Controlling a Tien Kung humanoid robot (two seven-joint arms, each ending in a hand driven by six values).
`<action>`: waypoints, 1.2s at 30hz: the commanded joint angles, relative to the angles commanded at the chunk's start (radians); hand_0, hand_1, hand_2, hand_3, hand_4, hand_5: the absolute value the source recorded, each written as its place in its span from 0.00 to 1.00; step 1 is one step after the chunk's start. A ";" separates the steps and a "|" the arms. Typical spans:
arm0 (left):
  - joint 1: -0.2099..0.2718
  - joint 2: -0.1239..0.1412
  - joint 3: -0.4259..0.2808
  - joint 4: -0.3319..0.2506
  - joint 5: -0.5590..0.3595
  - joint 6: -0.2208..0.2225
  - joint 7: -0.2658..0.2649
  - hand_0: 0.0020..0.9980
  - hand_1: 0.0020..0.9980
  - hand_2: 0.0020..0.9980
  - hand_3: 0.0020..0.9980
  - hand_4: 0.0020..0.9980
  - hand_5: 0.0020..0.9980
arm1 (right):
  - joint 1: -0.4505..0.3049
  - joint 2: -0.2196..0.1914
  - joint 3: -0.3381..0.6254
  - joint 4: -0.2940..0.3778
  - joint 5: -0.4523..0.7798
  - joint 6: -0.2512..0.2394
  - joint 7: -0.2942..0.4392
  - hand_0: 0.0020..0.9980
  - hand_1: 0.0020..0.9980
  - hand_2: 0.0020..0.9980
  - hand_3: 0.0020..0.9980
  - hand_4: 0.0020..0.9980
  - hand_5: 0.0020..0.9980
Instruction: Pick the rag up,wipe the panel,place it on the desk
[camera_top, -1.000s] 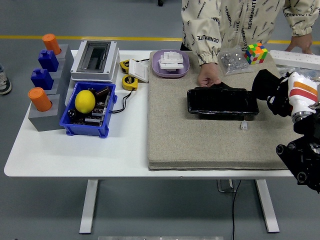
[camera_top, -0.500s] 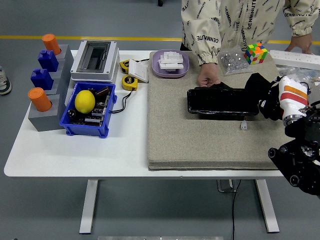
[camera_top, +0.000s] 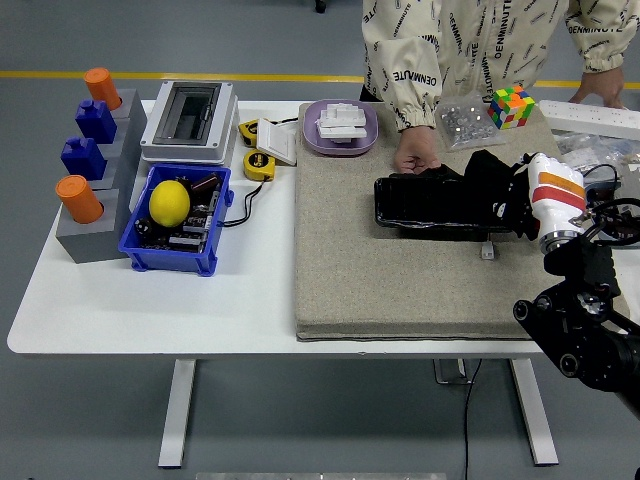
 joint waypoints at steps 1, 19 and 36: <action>-0.001 0.000 0.002 0.000 -0.001 0.000 0.000 0.61 0.64 0.66 0.56 0.63 0.45 | 0.001 0.004 -0.007 0.001 0.001 0.000 0.000 0.28 0.40 0.42 0.44 0.96 0.03; -0.002 0.007 0.013 0.001 -0.006 0.000 0.000 0.61 0.64 0.66 0.56 0.63 0.45 | 0.053 0.076 -0.103 0.006 0.018 0.001 -0.005 0.28 0.40 0.42 0.44 0.96 0.02; -0.010 0.008 0.009 0.001 -0.006 0.001 0.000 0.60 0.64 0.66 0.56 0.63 0.45 | 0.096 0.119 -0.230 0.045 0.039 0.004 -0.013 0.28 0.40 0.42 0.43 0.96 0.02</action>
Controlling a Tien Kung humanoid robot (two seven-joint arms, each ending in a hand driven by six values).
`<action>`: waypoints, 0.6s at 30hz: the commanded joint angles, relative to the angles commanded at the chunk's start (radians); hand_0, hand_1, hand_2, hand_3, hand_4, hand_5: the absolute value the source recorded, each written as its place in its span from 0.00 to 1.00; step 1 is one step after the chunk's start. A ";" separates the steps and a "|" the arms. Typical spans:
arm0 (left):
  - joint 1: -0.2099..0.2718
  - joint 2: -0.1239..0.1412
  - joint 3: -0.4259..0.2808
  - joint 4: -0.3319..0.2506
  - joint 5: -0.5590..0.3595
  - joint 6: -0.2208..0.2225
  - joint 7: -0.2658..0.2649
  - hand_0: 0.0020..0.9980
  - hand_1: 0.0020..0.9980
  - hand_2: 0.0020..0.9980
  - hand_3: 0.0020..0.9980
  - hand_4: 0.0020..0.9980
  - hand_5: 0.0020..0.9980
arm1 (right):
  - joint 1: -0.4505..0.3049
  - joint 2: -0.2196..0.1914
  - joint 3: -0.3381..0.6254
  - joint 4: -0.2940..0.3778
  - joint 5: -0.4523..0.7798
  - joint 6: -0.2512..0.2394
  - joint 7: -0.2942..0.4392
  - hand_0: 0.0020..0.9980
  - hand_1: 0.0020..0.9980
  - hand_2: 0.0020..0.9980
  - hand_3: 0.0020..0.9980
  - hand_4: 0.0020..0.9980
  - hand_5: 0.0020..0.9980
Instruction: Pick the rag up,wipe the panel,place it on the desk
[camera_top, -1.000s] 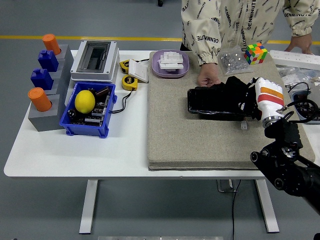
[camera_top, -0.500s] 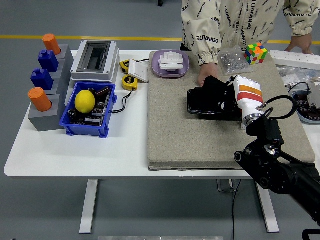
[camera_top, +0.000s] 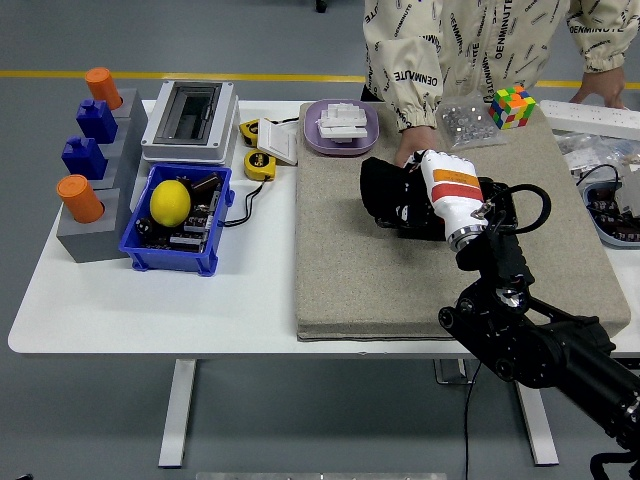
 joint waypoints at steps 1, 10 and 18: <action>0.000 0.000 0.000 0.000 0.000 0.000 0.000 0.60 0.64 0.66 0.56 0.63 0.45 | 0.000 0.000 -0.005 0.001 0.001 0.000 0.000 0.28 0.40 0.42 0.43 0.96 0.02; -0.002 -0.001 0.000 0.000 -0.001 0.000 0.000 0.60 0.64 0.66 0.56 0.63 0.44 | 0.005 0.000 -0.030 0.003 0.004 0.000 -0.001 0.28 0.40 0.42 0.43 0.96 0.02; 0.001 -0.003 -0.003 0.001 0.000 0.000 0.000 0.60 0.64 0.66 0.56 0.63 0.45 | -0.007 -0.008 -0.012 -0.004 0.003 0.003 0.000 0.28 0.40 0.42 0.44 0.96 0.02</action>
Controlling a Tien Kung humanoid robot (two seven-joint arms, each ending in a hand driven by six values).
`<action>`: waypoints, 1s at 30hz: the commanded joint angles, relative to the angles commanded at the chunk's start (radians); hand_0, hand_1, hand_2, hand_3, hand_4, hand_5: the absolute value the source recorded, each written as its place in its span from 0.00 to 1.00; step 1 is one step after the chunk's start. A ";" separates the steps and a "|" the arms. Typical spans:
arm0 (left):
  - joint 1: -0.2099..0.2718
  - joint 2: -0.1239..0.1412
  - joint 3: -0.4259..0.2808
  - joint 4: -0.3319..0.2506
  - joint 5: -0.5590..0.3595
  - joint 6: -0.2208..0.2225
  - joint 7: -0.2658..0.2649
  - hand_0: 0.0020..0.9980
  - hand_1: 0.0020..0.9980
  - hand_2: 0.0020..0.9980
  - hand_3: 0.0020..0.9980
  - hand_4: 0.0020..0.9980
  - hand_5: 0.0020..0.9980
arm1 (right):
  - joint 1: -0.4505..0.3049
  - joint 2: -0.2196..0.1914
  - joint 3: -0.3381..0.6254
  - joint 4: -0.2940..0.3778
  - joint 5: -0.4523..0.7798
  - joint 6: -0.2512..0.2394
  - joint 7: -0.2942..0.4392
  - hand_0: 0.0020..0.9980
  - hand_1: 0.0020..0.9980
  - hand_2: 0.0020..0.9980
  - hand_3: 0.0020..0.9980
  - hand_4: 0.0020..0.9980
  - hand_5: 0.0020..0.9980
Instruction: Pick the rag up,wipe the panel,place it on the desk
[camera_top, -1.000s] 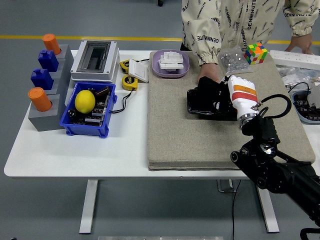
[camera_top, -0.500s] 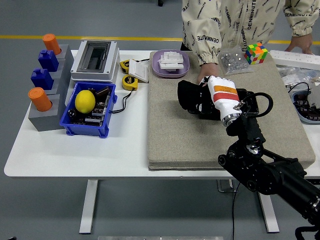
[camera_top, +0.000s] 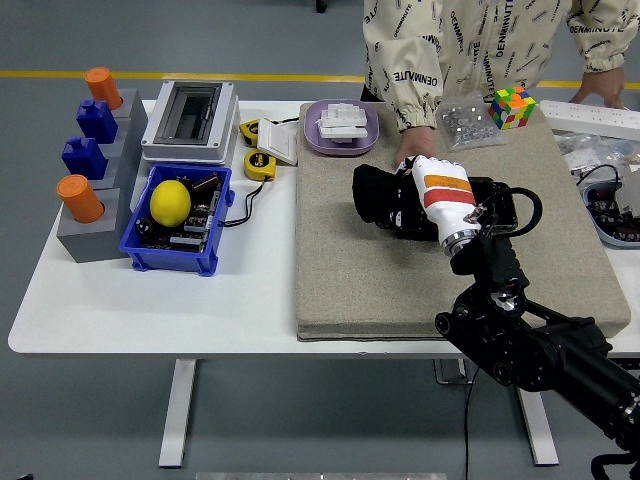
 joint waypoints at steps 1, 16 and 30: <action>0.000 0.000 0.000 0.000 0.000 0.000 0.000 0.60 0.64 0.66 0.56 0.63 0.45 | -0.002 -0.005 0.004 0.000 0.000 0.001 0.000 0.28 0.40 0.42 0.44 0.96 0.02; 0.002 -0.003 -0.006 -0.002 0.002 0.000 -0.001 0.60 0.64 0.66 0.56 0.63 0.44 | -0.025 -0.079 0.081 -0.003 -0.016 0.005 -0.004 0.28 0.40 0.42 0.44 0.96 0.02; 0.006 -0.003 -0.013 -0.001 0.004 0.000 -0.001 0.60 0.64 0.66 0.56 0.63 0.44 | -0.057 -0.139 0.127 0.003 -0.030 0.009 -0.005 0.28 0.40 0.42 0.44 0.96 0.02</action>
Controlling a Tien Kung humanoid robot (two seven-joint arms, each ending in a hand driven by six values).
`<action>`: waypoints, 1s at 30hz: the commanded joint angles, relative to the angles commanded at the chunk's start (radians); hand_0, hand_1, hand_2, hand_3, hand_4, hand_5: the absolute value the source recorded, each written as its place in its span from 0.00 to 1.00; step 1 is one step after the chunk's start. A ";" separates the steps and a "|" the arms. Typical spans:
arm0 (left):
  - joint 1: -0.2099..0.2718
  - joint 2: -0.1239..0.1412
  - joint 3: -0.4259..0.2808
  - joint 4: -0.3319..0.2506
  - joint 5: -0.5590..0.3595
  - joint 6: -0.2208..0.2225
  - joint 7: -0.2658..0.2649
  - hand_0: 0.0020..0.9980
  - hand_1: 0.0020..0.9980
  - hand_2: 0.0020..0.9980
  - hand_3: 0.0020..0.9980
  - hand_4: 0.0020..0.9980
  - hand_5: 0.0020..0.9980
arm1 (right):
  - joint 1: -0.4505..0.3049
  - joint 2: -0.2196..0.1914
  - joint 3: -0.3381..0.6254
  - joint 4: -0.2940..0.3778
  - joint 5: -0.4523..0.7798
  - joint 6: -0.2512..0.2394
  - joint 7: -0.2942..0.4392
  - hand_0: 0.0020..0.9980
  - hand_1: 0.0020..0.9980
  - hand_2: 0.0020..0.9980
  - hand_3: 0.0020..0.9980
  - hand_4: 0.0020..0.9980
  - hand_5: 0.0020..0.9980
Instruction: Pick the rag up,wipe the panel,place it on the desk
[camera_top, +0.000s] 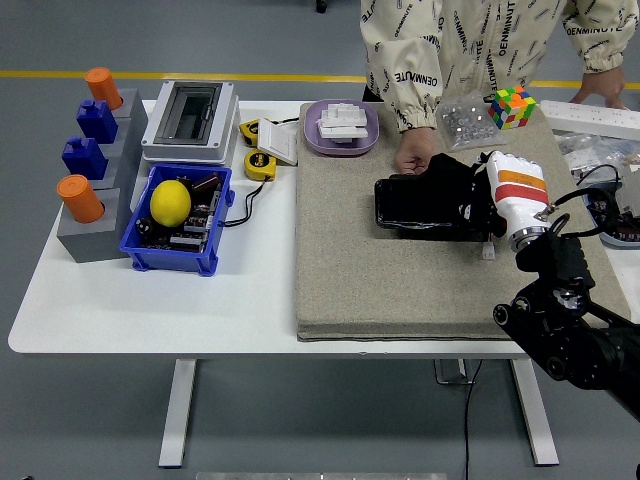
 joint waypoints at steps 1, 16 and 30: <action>0.000 0.000 0.000 0.000 0.000 0.000 0.000 0.60 0.64 0.66 0.56 0.63 0.44 | -0.003 -0.006 0.005 0.000 -0.001 0.000 0.000 0.28 0.40 0.42 0.43 0.96 0.02; 0.009 0.000 -0.001 0.000 0.002 0.000 0.000 0.60 0.64 0.66 0.56 0.63 0.44 | -0.052 -0.075 0.092 -0.021 -0.016 0.004 -0.001 0.28 0.40 0.42 0.44 0.96 0.02; 0.003 -0.002 -0.001 -0.002 0.003 -0.001 -0.001 0.60 0.64 0.66 0.56 0.63 0.45 | -0.064 -0.102 0.125 -0.030 -0.022 0.005 -0.001 0.28 0.40 0.42 0.44 0.96 0.02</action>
